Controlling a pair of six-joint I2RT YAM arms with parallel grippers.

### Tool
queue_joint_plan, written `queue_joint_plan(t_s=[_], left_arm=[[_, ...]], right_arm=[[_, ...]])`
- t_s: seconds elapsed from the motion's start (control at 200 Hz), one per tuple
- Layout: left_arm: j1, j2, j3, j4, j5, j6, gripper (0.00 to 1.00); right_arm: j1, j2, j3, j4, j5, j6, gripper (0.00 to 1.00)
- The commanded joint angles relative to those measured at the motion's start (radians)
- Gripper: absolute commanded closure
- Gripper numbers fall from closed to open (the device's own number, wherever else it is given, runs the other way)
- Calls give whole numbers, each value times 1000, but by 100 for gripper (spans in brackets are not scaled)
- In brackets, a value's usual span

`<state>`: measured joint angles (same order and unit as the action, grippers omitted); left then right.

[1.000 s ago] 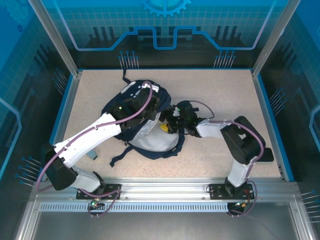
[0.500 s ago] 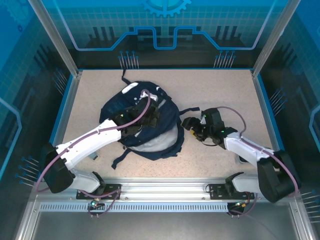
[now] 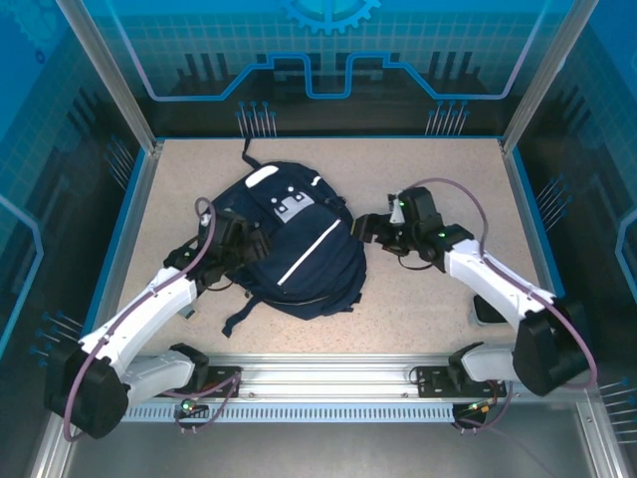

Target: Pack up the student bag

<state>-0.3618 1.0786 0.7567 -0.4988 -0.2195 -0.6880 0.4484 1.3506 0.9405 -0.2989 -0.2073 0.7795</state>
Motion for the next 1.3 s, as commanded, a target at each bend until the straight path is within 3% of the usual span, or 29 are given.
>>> queue_joint_plan(t_s=[0.0, 0.28, 0.535, 0.895, 1.086, 1.291], left_arm=[[42, -18, -65, 36, 85, -81, 14], [63, 101, -114, 243, 242, -99, 17], [31, 271, -77, 460, 444, -111, 31], [-220, 558, 181, 558, 494, -139, 34], [-250, 676, 313, 566, 520, -153, 31], [-241, 571, 287, 483, 436, -120, 21]], right_arm=[[47, 92, 72, -70, -11, -59, 20], [65, 285, 166, -69, -60, -70, 23], [0, 322, 160, -82, -37, -77, 27], [-134, 101, 77, -170, 75, -123, 25], [-133, -23, 23, -246, 138, -164, 24], [-8, -128, -13, -323, 247, -168, 25]])
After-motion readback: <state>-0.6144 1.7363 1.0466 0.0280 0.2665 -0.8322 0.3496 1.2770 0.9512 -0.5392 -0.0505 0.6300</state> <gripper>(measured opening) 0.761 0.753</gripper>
